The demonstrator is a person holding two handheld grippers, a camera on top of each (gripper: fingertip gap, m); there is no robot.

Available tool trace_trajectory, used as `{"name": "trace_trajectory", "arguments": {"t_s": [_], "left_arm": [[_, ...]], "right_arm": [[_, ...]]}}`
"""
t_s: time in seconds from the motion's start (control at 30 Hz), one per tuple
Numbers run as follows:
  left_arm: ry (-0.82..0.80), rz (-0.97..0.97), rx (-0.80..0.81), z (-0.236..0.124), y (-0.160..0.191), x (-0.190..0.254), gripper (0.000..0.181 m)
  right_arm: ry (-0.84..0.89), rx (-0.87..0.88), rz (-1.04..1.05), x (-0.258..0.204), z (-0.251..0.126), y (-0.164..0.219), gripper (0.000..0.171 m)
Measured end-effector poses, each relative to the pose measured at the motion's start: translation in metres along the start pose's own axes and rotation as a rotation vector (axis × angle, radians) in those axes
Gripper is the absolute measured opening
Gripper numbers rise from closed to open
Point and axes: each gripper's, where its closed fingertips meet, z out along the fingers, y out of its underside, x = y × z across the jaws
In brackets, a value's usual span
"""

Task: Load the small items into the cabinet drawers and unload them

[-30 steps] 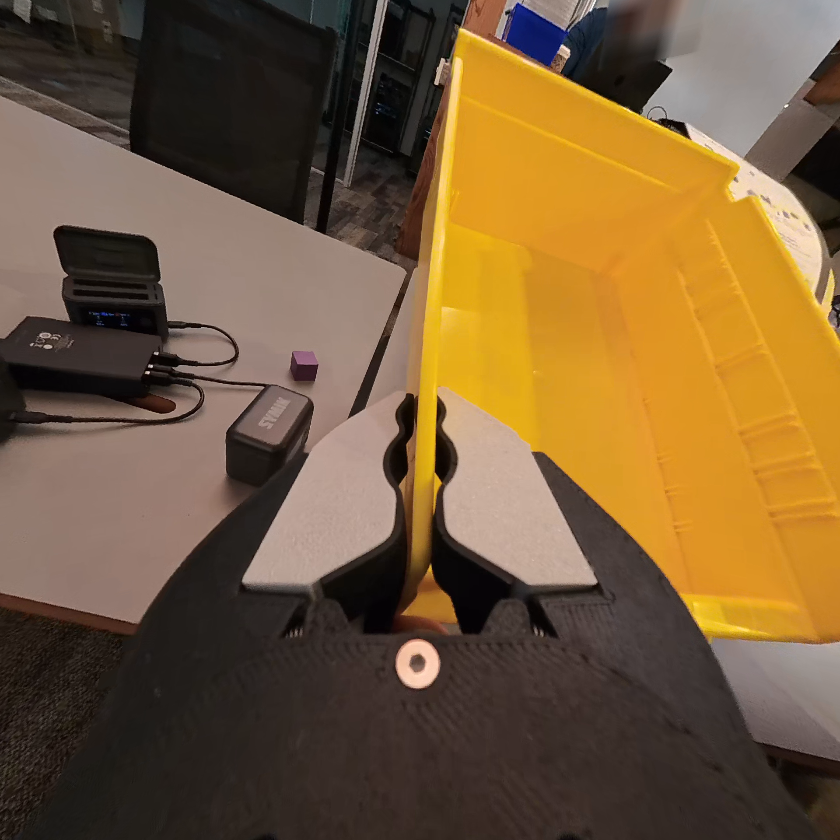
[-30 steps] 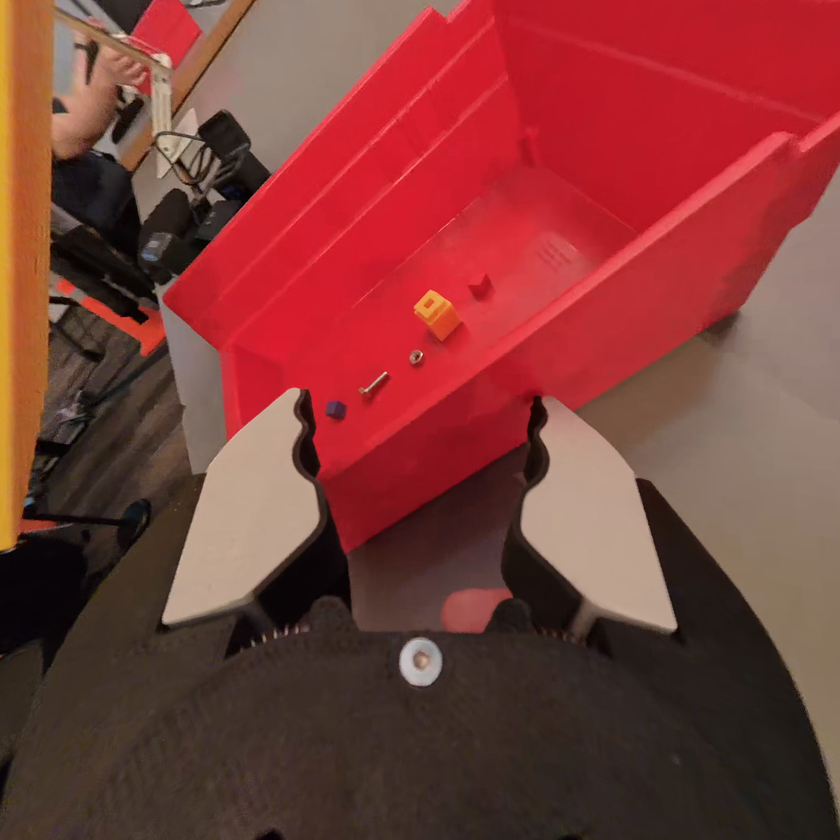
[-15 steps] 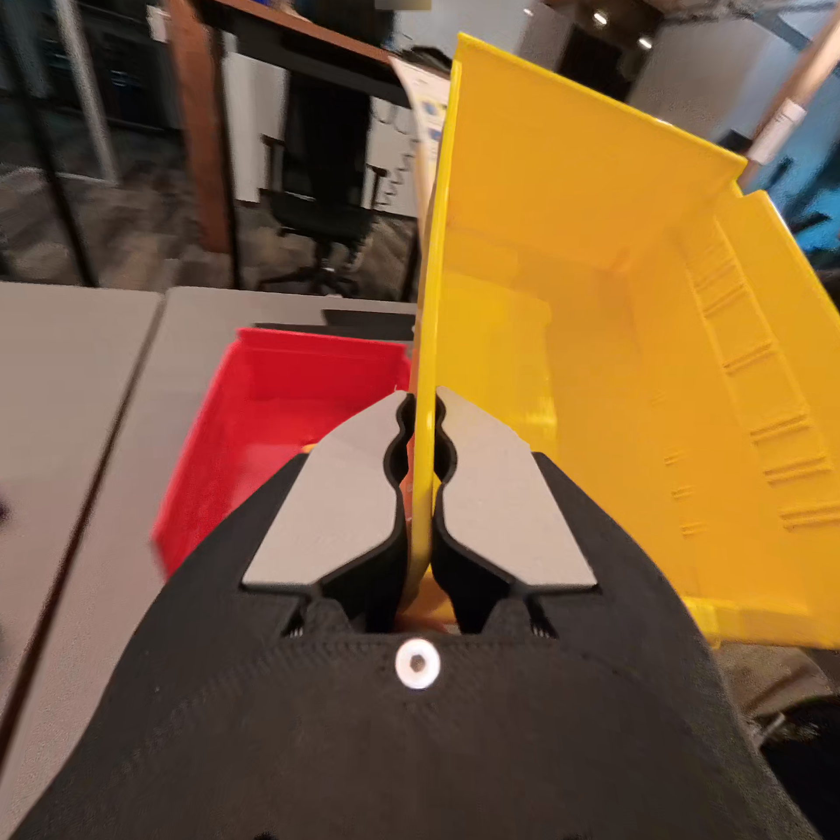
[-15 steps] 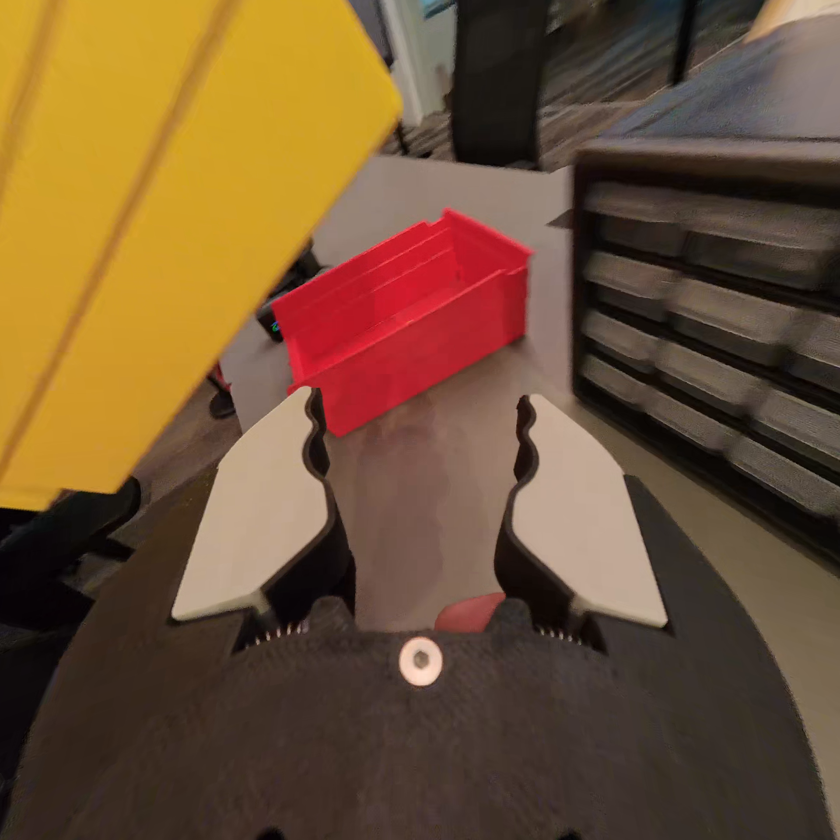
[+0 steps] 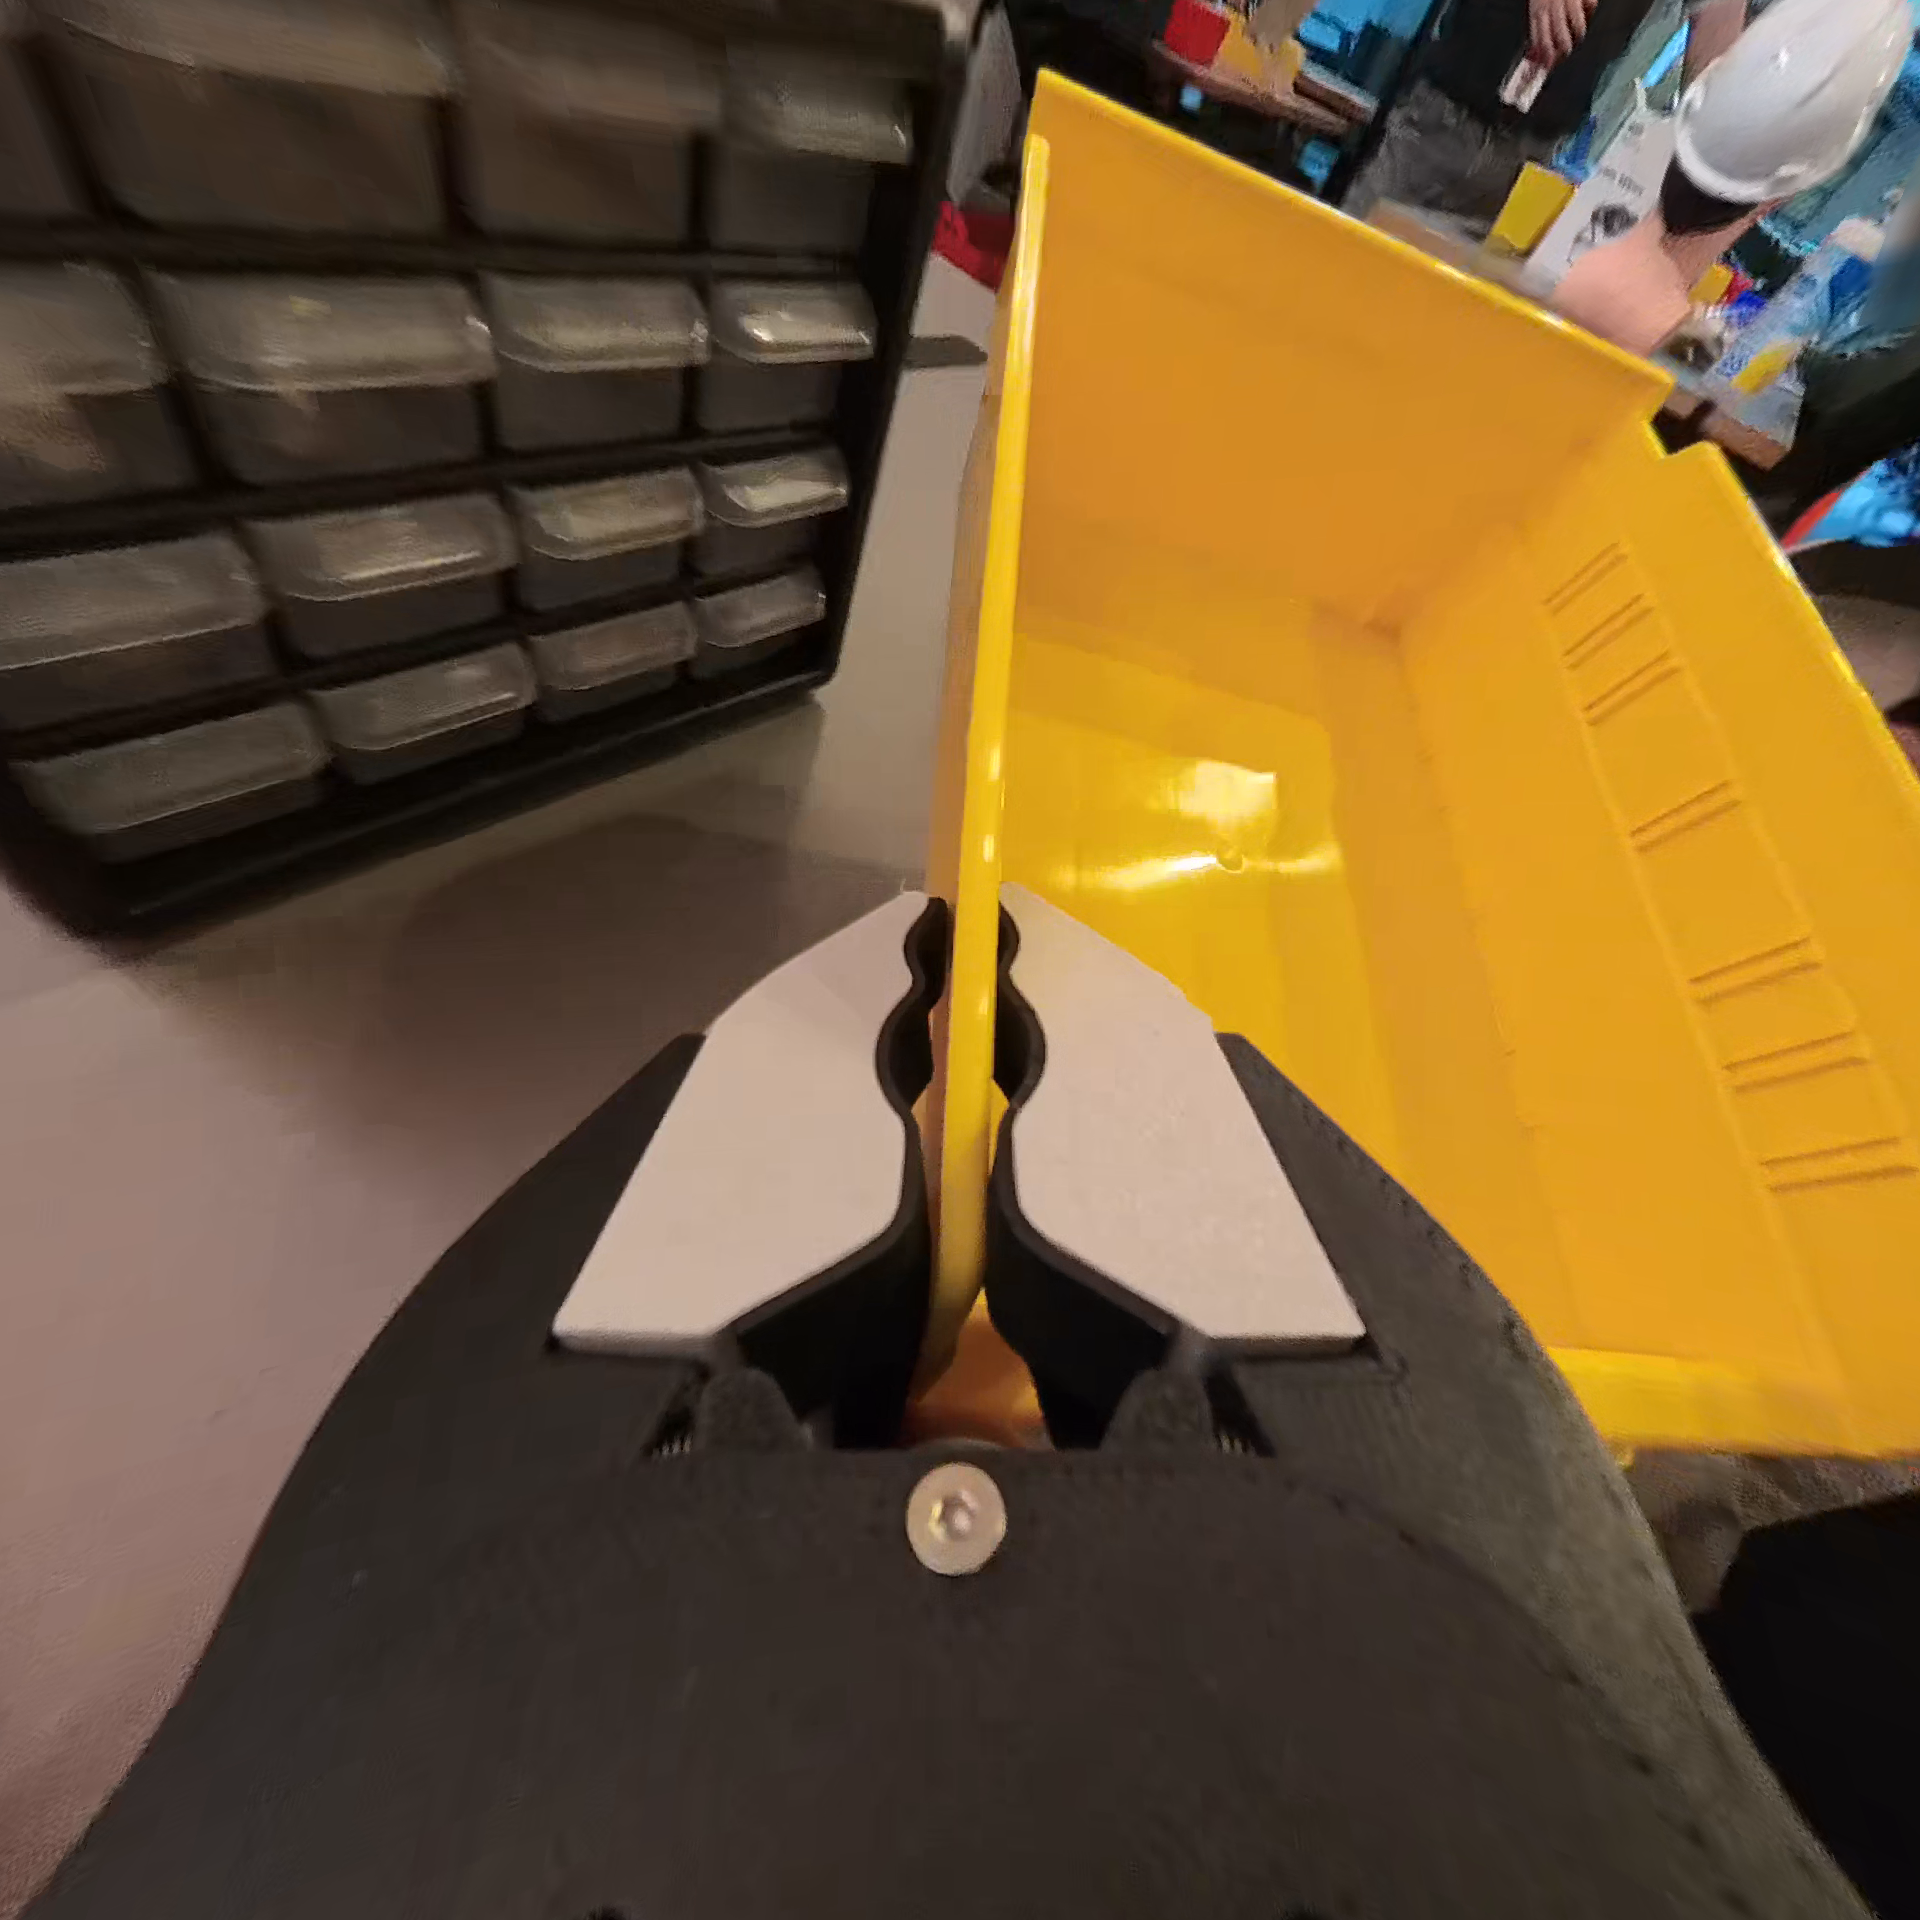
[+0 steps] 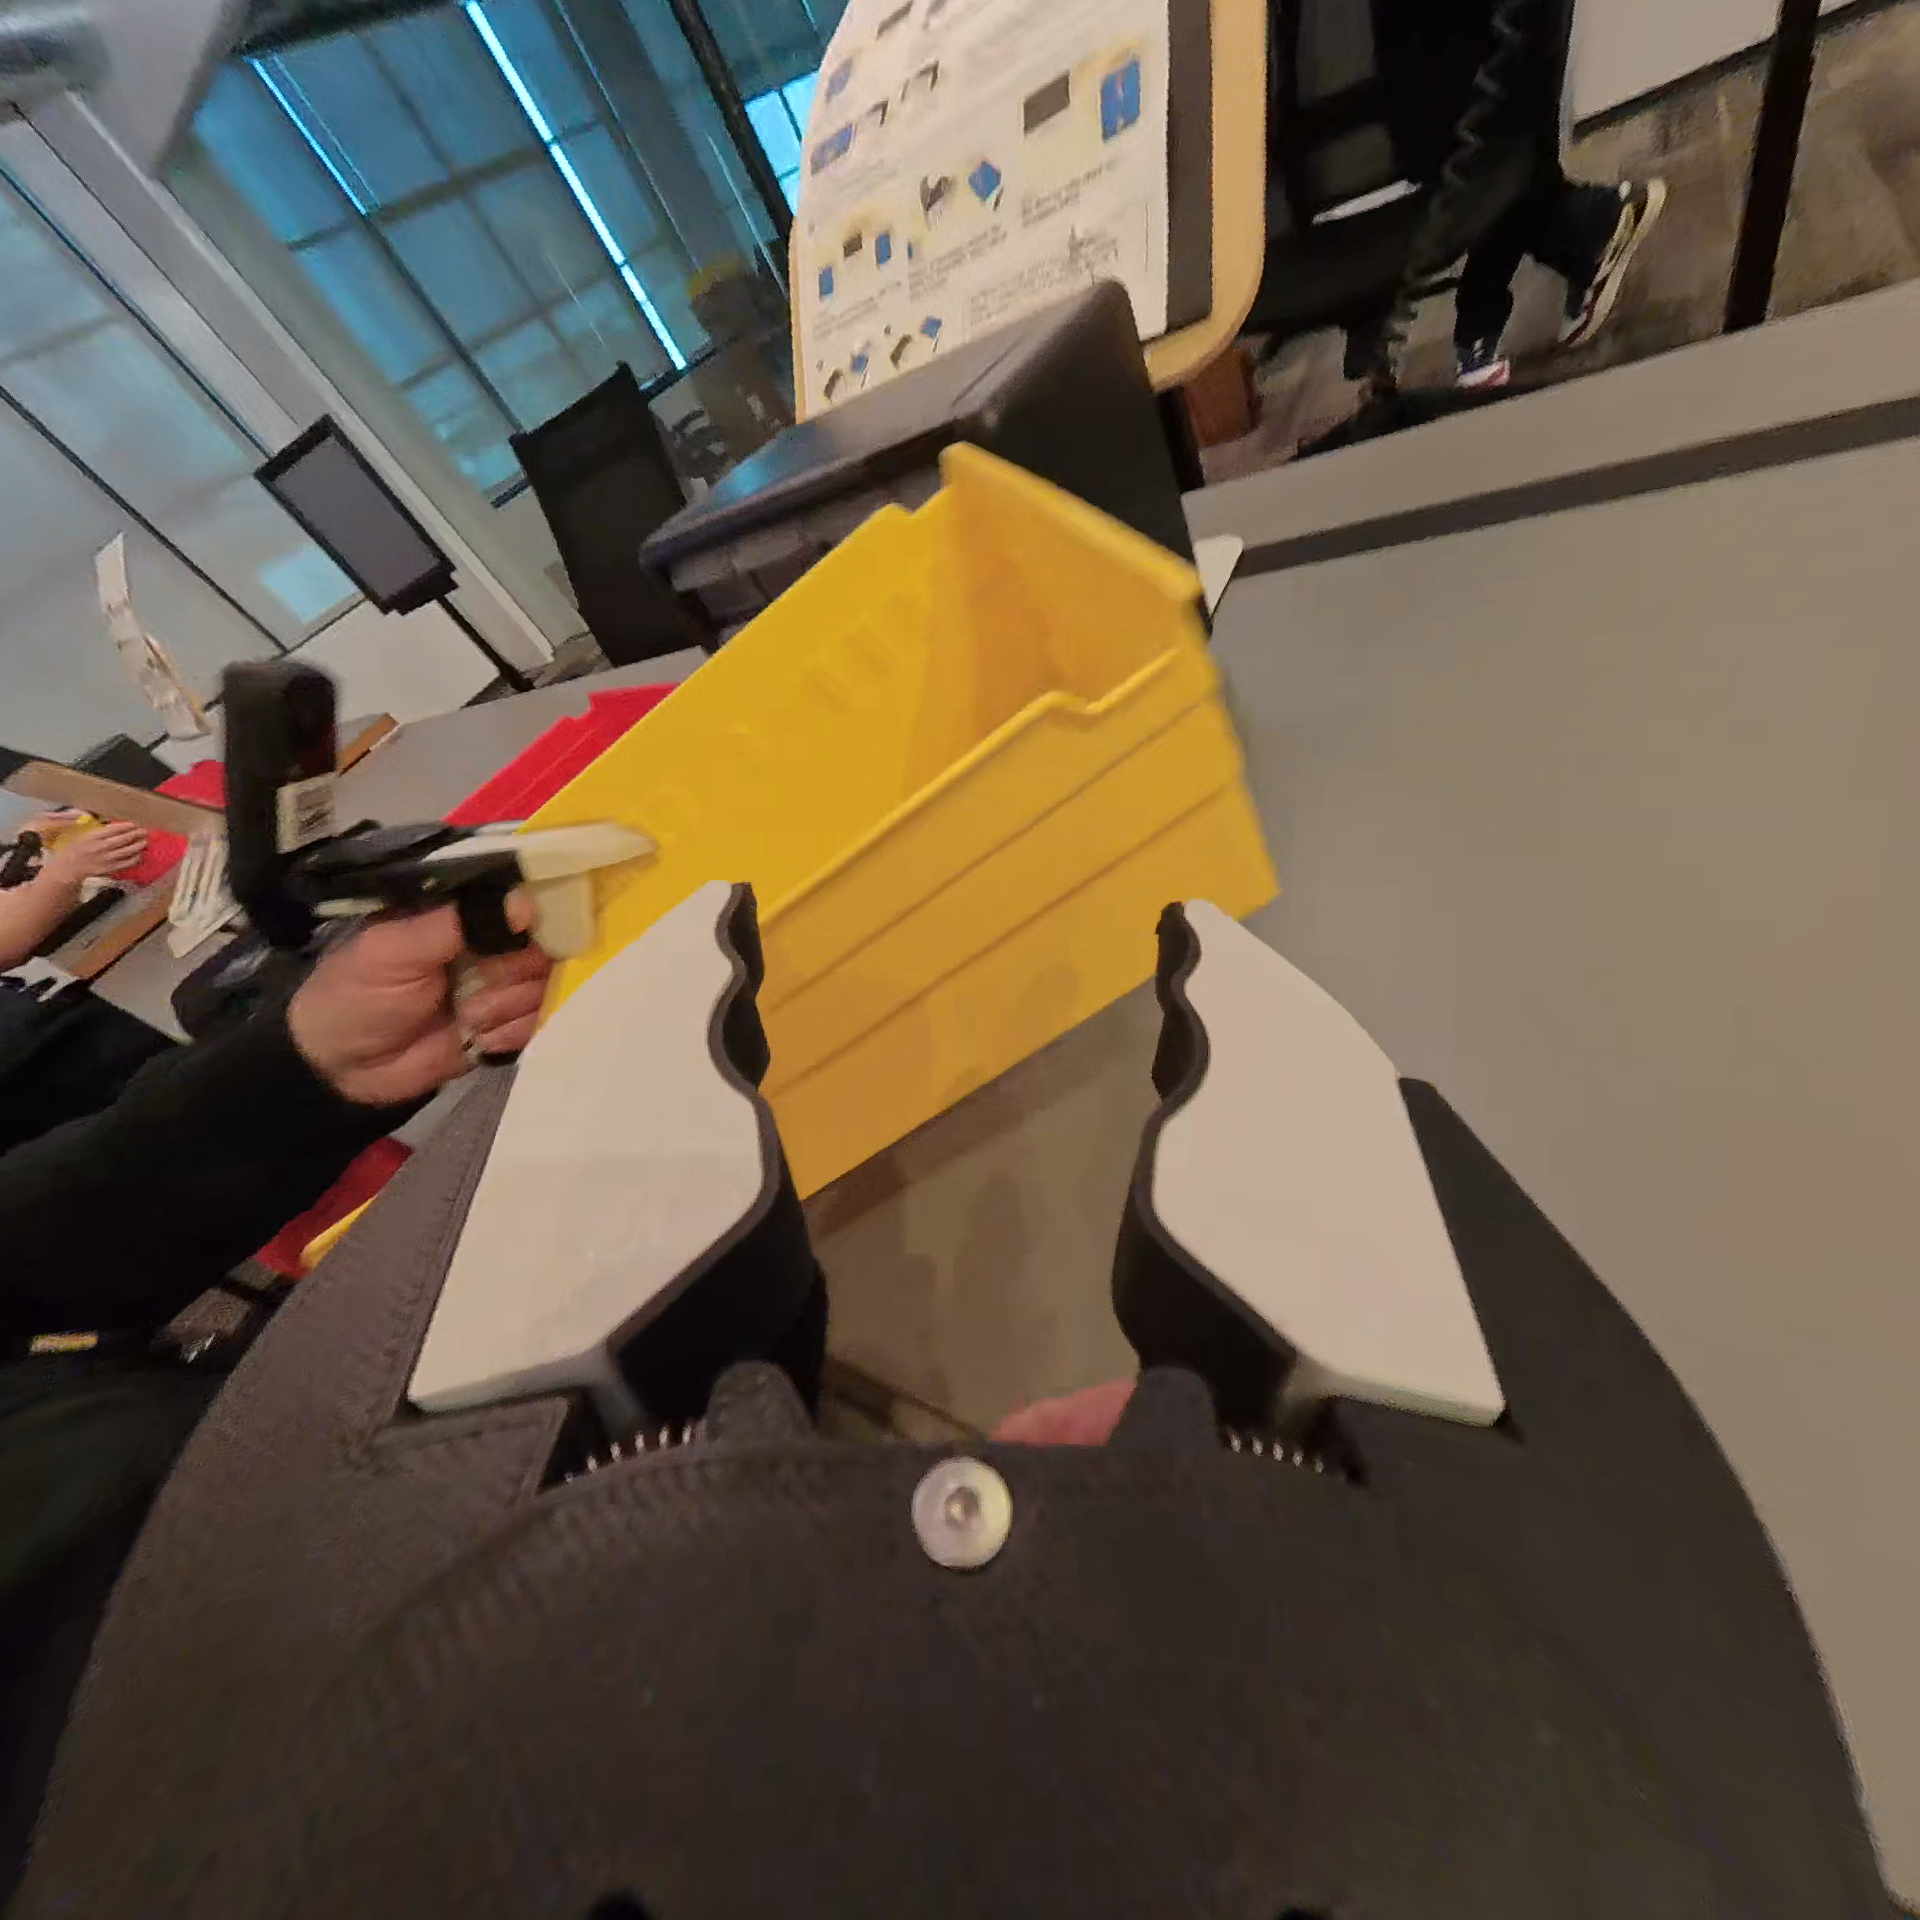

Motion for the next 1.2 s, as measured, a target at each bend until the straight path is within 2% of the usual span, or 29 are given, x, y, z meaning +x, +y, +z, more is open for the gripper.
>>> {"name": "trace_trajectory", "arguments": {"t_s": [0.1, 0.33, 0.4, 0.6, 0.67, 1.0, 1.1, 1.2], "left_arm": [[0.024, 0.025, -0.045, 0.04, 0.006, 0.01, 0.005], [-0.014, 0.052, -0.106, 0.098, 0.016, 0.019, 0.005], [-0.019, 0.019, -0.123, 0.109, 0.021, 0.019, 0.005], [-0.043, -0.025, -0.142, 0.129, 0.035, 0.028, 0.006], [-0.05, -0.047, -0.133, 0.132, 0.037, 0.028, 0.007], [0.078, -0.1, -0.138, 0.156, 0.036, 0.077, 0.047], [0.13, -0.155, -0.13, 0.169, 0.033, 0.093, 0.05], [0.153, -0.176, -0.119, 0.187, 0.027, 0.101, 0.053]], "right_arm": [[-0.032, -0.07, 0.009, -0.012, -0.004, 0.028, 0.075], [0.106, -0.251, 0.03, -0.011, 0.009, 0.087, 0.092], [0.139, -0.297, 0.025, -0.005, 0.015, 0.1, 0.09], [0.248, -0.407, -0.039, 0.028, 0.028, 0.116, 0.07], [0.265, -0.427, -0.048, 0.043, 0.028, 0.114, 0.053], [0.344, -0.496, -0.134, 0.128, 0.029, 0.07, 0.023], [0.387, -0.53, -0.173, 0.164, 0.033, 0.053, 0.012], [0.404, -0.57, -0.212, 0.194, 0.039, 0.038, 0.01]]}}
